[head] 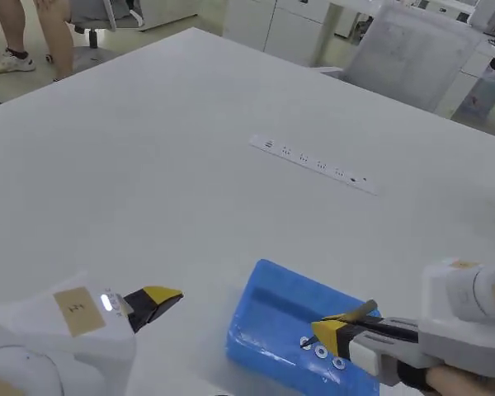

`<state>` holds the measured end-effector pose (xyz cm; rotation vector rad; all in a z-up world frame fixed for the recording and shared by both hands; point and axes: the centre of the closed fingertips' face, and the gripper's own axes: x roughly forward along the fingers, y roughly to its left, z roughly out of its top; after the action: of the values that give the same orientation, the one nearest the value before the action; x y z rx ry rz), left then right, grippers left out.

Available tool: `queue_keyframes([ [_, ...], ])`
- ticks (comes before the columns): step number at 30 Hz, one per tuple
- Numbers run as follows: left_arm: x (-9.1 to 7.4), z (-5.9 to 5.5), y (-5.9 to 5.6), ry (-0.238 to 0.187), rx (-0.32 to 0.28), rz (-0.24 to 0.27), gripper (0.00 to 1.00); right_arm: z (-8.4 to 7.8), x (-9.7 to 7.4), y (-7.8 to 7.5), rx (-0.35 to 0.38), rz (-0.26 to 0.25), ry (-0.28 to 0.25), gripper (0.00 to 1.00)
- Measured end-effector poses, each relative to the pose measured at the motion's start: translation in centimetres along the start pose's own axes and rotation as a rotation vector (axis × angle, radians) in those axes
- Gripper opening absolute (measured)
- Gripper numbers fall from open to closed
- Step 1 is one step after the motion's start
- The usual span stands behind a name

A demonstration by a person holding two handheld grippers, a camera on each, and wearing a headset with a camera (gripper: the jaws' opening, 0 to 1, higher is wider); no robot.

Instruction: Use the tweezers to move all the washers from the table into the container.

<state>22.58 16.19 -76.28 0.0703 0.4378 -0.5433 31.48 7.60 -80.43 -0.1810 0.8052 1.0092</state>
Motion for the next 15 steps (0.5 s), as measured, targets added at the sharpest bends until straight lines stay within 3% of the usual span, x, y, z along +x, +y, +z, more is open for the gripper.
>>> queue_keyframes([
  [15, 0.0, 0.1, 0.1, 0.001, -0.002, 0.004, 0.67, -0.4, 1.2, -1.0, -0.010, -0.023, 0.035, 0.04],
])
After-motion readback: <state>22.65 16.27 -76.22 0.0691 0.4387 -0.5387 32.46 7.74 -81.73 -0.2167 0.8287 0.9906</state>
